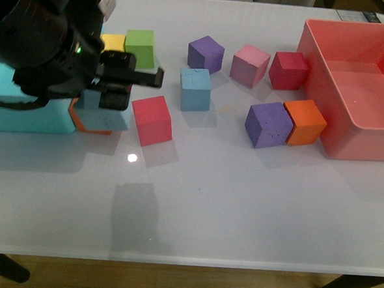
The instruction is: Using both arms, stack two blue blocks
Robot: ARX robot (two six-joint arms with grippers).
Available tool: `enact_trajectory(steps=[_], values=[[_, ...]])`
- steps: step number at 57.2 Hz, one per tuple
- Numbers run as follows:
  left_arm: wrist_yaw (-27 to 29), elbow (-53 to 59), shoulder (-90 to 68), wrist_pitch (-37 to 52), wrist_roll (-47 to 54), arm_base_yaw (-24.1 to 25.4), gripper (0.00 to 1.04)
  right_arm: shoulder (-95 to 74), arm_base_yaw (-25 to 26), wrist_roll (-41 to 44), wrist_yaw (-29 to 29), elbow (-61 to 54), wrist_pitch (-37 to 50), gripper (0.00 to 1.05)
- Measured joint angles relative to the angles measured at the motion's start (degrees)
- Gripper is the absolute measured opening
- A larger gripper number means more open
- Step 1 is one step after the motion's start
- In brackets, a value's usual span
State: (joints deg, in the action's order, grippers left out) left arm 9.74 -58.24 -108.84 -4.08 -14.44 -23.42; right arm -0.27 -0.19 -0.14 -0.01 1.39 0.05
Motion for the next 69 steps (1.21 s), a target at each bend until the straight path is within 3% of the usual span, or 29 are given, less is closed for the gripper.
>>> enact_trajectory(steps=[25,69], values=[[-0.1,-25.7,-13.1,-9.6,2.3,-5.1,0.35,0.0,0.0,0.0,0.0,0.0,0.0,0.96],[0.6,-57.0,-36.8,-21.2,10.2,-5.2,0.34,0.0,0.0,0.0,0.0,0.0,0.0,0.96]])
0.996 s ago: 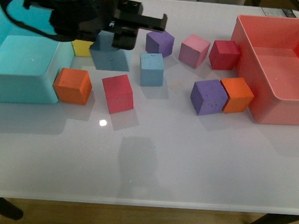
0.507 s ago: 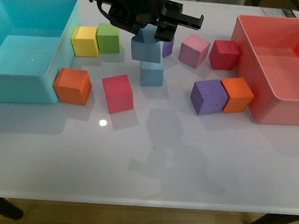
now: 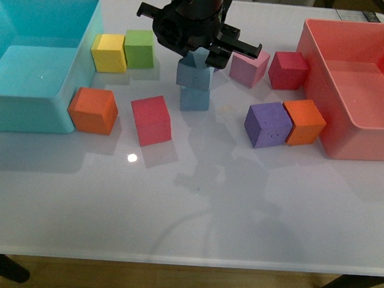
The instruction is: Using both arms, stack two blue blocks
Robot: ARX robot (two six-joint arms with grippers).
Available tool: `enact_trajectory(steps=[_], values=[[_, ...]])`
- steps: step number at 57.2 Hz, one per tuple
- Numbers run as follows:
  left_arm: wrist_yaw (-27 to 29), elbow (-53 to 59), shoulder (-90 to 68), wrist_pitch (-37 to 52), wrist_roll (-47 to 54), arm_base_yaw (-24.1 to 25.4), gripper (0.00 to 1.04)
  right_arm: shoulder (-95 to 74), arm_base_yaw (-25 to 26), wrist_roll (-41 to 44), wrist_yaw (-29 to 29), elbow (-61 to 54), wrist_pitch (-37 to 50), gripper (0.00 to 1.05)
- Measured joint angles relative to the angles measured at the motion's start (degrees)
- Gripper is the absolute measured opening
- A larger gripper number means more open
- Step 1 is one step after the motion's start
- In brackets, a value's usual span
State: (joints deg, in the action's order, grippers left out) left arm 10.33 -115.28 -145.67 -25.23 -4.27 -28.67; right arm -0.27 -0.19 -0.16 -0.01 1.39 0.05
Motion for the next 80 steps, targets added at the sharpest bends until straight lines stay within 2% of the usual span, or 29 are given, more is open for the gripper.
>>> enact_trajectory(steps=[21,27,43,63,80], values=[[-0.3,-6.3,-4.7,-3.0,0.6,0.4,0.34,0.0,0.0,0.0,0.0,0.0,0.0,0.96],[-1.9,-6.7,-5.1,-3.0,0.6,0.4,0.55,0.0,0.0,0.0,0.0,0.0,0.0,0.96],[-4.0,-7.0,-5.6,-3.3,0.0,0.4,0.97,0.0,0.0,0.0,0.0,0.0,0.0,0.96],[-4.6,-6.0,-5.3,-2.1,-0.7,0.8,0.96,0.0,0.0,0.0,0.0,0.0,0.0,0.96],[-8.4,13.4,8.8,8.0,-2.8,4.3,0.96,0.0,0.0,0.0,0.0,0.0,0.0,0.96]])
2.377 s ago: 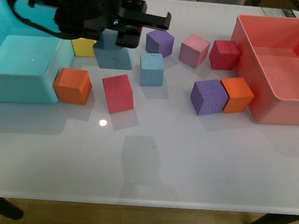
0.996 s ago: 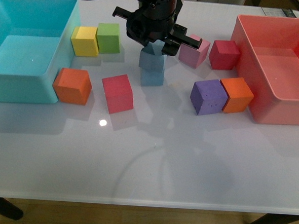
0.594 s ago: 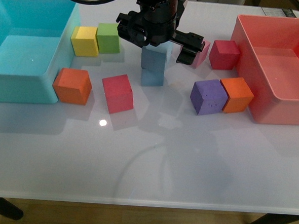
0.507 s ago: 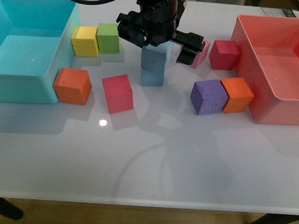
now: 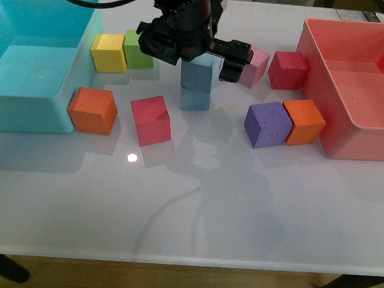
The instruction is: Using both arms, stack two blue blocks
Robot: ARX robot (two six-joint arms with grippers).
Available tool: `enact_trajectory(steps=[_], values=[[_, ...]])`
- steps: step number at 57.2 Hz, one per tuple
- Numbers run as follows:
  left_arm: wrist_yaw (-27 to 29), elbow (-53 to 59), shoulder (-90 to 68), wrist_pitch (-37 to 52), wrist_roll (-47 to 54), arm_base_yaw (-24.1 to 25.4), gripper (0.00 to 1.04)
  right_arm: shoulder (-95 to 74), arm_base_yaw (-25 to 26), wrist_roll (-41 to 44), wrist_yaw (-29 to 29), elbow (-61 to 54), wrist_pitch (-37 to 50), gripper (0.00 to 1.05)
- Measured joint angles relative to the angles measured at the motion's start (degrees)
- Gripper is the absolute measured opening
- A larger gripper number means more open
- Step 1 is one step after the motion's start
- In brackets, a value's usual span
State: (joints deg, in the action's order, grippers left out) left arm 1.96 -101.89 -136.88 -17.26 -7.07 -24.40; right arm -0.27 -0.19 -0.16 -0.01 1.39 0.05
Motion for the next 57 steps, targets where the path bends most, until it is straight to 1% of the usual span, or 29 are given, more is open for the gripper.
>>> enact_trajectory(steps=[8,13,17,19,22,36,38,39,40,41,42,43,44,46,47,48,49,52,53,55,57], values=[[-0.8,11.3,10.2,6.6,-0.7,2.4,0.96,0.0,0.0,0.0,0.0,0.0,0.0,0.96],[-1.7,20.9,17.9,12.4,-1.2,3.9,0.96,0.0,0.0,0.0,0.0,0.0,0.0,0.96],[-2.9,27.7,23.5,15.7,-1.7,4.6,0.96,0.0,0.0,0.0,0.0,0.0,0.0,0.96],[-3.3,32.9,27.9,17.0,-1.9,4.8,0.96,0.0,0.0,0.0,0.0,0.0,0.0,0.96],[-3.5,34.7,29.8,17.1,-2.1,4.8,0.96,0.0,0.0,0.0,0.0,0.0,0.0,0.96],[-3.5,35.2,29.9,17.2,-2.2,4.8,0.96,0.0,0.0,0.0,0.0,0.0,0.0,0.96],[-1.0,37.0,29.8,22.1,-1.2,4.4,0.93,0.0,0.0,0.0,0.0,0.0,0.0,0.96],[3.6,39.1,29.8,28.3,0.1,4.4,0.90,0.0,0.0,0.0,0.0,0.0,0.0,0.96],[5.5,40.2,29.8,31.5,0.7,4.3,0.88,0.0,0.0,0.0,0.0,0.0,0.0,0.96],[8.7,42.7,29.8,37.6,1.5,4.3,0.85,0.0,0.0,0.0,-0.1,0.0,0.0,0.96],[11.0,45.4,29.9,43.9,2.5,4.4,0.81,0.0,0.0,0.0,0.0,0.0,0.0,0.96],[12.2,46.9,30.0,46.8,3.1,4.5,0.79,0.0,0.0,0.0,0.0,0.0,0.0,0.96],[13.8,49.7,30.2,52.8,3.6,4.9,0.76,0.0,0.0,0.0,0.0,0.0,0.0,0.96],[14.6,55.0,30.9,63.3,4.4,5.8,0.69,0.0,0.0,0.0,0.1,0.0,0.0,0.96],[14.6,58.5,32.1,69.2,5.0,6.6,0.63,0.0,0.0,0.0,0.1,0.0,0.0,0.96],[14.5,60.5,33.1,72.3,5.2,7.1,0.60,0.0,0.0,0.0,0.0,0.0,0.0,0.96],[14.4,61.4,33.7,73.7,5.3,7.4,0.58,0.0,0.0,0.0,0.1,0.0,0.0,0.96],[13.3,65.9,37.4,79.7,5.7,8.8,0.47,0.0,0.0,0.0,0.0,0.0,0.0,0.96],[13.0,66.5,37.9,80.6,5.8,9.0,0.45,0.0,0.0,0.0,0.0,0.0,0.0,0.96],[12.3,69.1,39.9,83.5,5.9,9.9,0.38,0.0,0.0,0.0,0.0,0.0,0.0,0.96],[11.7,71.1,41.2,84.3,6.0,10.6,0.33,0.0,0.0,0.0,0.0,0.0,0.0,0.96]])
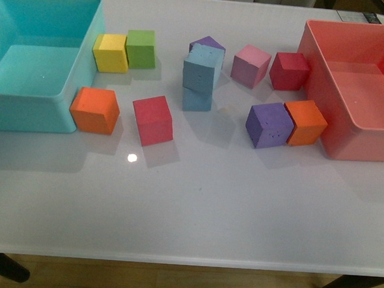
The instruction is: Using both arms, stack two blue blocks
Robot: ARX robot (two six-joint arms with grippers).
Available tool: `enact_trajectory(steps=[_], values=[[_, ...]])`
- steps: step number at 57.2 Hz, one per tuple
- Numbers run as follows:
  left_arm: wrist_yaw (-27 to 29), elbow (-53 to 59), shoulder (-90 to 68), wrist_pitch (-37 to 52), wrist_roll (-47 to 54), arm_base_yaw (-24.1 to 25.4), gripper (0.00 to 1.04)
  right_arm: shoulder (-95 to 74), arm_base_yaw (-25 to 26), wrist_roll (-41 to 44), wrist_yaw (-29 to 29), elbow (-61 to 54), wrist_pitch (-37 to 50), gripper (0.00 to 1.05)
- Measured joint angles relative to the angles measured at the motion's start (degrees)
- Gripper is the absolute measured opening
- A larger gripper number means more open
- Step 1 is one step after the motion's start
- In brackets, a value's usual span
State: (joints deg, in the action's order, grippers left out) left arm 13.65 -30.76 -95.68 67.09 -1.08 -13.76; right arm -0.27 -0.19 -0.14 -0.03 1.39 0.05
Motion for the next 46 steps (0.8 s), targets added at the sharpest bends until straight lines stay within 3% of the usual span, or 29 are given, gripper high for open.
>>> enact_trajectory(steps=[4,8,38,41,46], values=[[-2.0,6.8,3.6,0.3,0.2,1.9,0.14,0.0,0.0,0.0,0.0,0.0,0.0,0.96],[-3.3,10.1,6.4,0.3,0.3,2.8,0.02,0.0,0.0,0.0,0.0,0.0,0.0,0.96],[-9.2,24.8,30.9,-9.0,0.5,9.0,0.02,0.0,0.0,0.0,0.0,0.0,0.0,0.96],[-12.7,26.1,34.7,-11.5,0.5,11.4,0.02,0.0,0.0,0.0,0.0,0.0,0.0,0.96],[-13.1,27.4,39.5,-15.1,0.5,13.4,0.02,0.0,0.0,0.0,0.0,0.0,0.0,0.96]])
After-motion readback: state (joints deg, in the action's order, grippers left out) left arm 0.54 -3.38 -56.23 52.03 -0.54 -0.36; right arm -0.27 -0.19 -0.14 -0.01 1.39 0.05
